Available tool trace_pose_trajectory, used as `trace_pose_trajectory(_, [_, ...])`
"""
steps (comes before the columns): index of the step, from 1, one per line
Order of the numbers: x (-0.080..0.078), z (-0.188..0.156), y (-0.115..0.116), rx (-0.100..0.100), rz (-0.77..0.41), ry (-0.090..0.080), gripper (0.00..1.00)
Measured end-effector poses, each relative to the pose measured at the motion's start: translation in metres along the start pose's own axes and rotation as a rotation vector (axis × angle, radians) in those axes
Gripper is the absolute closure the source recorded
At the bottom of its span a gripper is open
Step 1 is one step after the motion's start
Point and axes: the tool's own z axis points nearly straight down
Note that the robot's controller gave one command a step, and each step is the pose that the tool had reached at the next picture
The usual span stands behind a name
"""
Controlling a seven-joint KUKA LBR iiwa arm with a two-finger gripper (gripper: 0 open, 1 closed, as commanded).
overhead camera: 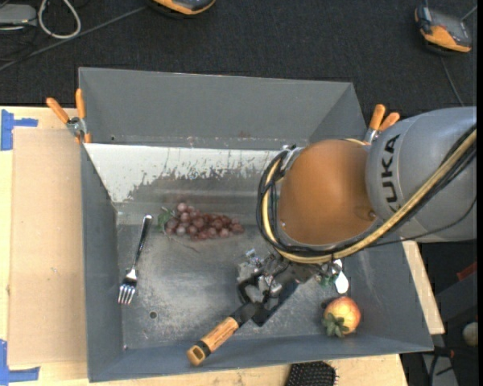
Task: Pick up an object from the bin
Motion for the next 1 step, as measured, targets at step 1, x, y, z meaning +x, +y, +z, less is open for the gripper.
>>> trace_pose_trajectory(1, [-0.0023, -0.0393, 0.0034, 0.0, -0.006, 0.004, 1.0])
